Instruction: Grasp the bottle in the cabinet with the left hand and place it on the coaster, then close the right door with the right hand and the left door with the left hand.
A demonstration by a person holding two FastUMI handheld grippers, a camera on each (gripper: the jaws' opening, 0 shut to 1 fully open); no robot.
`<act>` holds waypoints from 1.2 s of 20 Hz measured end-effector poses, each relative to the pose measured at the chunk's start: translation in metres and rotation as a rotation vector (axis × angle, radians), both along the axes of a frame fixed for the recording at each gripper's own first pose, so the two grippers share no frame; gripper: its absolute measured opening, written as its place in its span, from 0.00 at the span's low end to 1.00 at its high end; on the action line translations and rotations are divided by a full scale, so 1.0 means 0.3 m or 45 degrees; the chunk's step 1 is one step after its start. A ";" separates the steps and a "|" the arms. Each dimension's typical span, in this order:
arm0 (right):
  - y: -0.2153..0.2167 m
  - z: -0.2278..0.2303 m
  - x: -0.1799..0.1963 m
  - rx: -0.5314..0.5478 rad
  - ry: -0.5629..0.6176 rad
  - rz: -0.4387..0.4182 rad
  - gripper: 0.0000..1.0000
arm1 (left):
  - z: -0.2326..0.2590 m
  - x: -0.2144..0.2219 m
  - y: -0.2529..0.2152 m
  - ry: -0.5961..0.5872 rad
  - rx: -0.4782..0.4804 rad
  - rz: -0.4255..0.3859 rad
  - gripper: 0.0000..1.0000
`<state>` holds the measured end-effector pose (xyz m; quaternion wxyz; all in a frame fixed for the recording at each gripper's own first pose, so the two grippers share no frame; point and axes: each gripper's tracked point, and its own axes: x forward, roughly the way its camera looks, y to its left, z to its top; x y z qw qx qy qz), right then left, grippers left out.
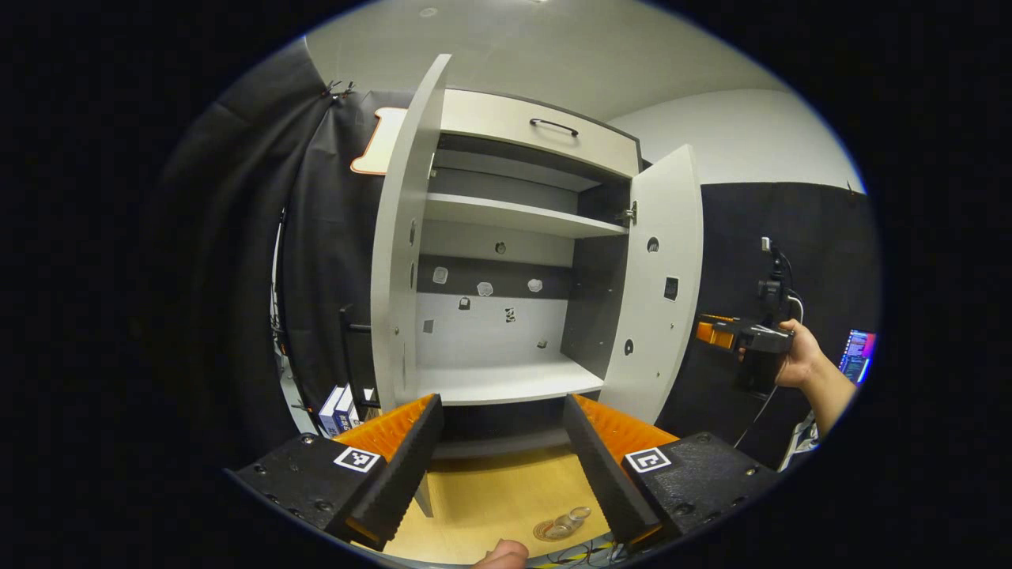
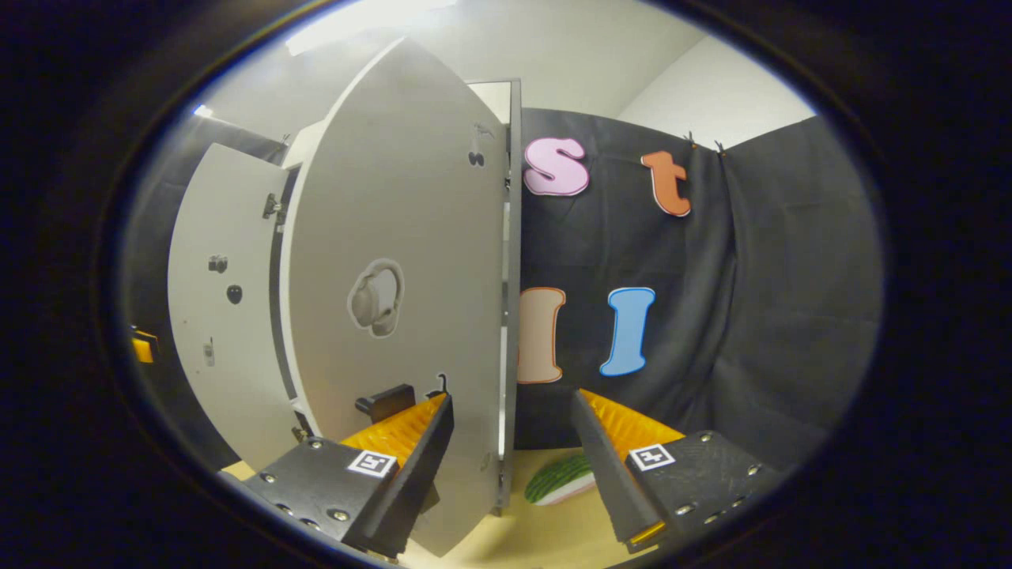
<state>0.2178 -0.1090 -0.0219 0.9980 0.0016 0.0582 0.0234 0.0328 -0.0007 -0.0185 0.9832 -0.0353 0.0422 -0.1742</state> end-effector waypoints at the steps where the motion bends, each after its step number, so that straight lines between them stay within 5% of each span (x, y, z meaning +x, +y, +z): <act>1: 0.010 0.001 0.001 0.003 -0.003 -0.010 0.92 | -0.001 0.007 -0.005 -0.005 -0.005 -0.012 0.97; 11: 0.234 -0.005 0.020 0.049 0.007 -0.007 0.87 | 0.012 0.123 -0.187 -0.087 -0.041 -0.278 0.97; 12: 0.251 -0.008 0.014 0.058 0.005 -0.011 0.96 | 0.009 0.121 -0.193 -0.096 -0.034 -0.308 0.97; 16: 0.259 0.000 -0.021 0.010 -0.031 -0.082 0.98 | -0.057 0.168 -0.183 -0.089 -0.010 -0.381 0.97; 24: 0.328 0.057 -0.311 0.079 -0.122 -0.106 0.95 | -0.231 0.102 -0.013 0.051 -0.027 -0.318 0.97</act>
